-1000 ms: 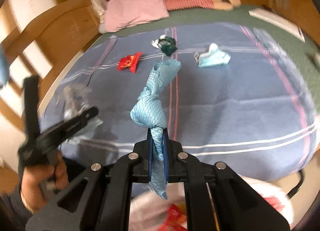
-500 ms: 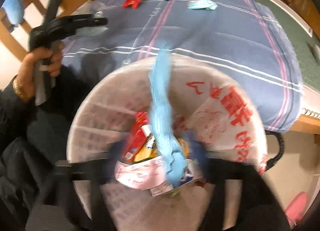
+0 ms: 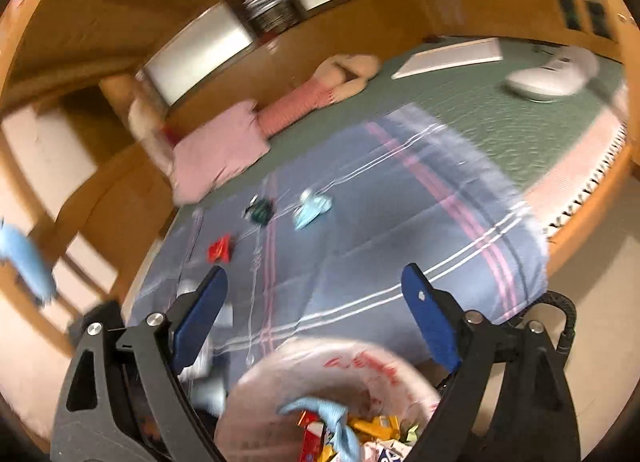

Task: Collect trash
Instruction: 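Carry the clear plastic and blue cloth over the trash bag and open both grippers, then reach the left gripper to the dark green wrapper while the right reaches the white tissue, then grasp the white tissue with the right gripper while the left grasps the red wrapper, then carry the red wrapper and white tissue over the trash bag and open both grippers, then grasp the dark green wrapper on the sheet with the left gripper, then grasp the blue face mask with the right gripper while the left holds the green wrapper, then carry the green wrapper and blue mask over the trash bag and open both grippers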

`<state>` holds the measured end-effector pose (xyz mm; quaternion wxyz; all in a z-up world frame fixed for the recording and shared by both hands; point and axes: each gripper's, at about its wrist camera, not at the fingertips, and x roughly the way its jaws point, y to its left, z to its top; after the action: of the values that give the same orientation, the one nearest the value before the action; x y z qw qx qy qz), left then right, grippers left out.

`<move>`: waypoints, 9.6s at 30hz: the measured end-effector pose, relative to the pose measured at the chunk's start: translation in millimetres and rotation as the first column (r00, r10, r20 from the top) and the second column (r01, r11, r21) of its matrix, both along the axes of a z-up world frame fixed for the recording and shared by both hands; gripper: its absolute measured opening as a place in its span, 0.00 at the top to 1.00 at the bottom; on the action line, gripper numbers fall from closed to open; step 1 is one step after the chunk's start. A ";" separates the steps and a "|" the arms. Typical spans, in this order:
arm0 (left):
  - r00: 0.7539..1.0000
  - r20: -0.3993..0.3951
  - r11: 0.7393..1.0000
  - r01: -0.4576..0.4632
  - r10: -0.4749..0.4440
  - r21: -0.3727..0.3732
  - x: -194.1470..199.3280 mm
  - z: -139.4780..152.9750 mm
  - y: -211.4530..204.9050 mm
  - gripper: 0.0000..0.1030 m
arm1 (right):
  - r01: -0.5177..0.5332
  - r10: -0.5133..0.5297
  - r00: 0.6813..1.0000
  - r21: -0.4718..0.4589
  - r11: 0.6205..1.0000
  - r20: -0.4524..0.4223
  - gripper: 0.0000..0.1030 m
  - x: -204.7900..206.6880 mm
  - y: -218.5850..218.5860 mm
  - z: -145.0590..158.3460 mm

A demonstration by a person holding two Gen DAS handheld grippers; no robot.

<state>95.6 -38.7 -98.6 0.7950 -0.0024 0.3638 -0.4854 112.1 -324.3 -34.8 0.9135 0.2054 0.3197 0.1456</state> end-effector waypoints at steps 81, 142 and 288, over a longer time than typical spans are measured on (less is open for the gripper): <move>-0.046 -0.148 -0.029 -0.993 0.988 0.115 41.6 11.9 281.5 0.07 | -0.473 0.325 0.851 -0.336 0.814 -0.412 0.62 346.3 379.9 -145.6; 0.142 -0.300 0.267 -0.861 0.943 0.432 141.5 -70.3 265.3 0.56 | -0.553 0.488 0.824 -0.222 0.803 -0.289 0.83 54.9 211.1 -56.5; 0.258 -0.050 0.261 -0.919 0.965 0.295 81.3 -27.1 185.1 0.51 | -0.401 0.289 0.895 -0.330 0.854 -0.341 0.82 209.2 270.5 -103.4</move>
<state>176.9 146.4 -125.7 0.8760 -0.1911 0.4227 0.1322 321.3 -53.8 -138.2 0.8397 -0.0244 0.4998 0.2111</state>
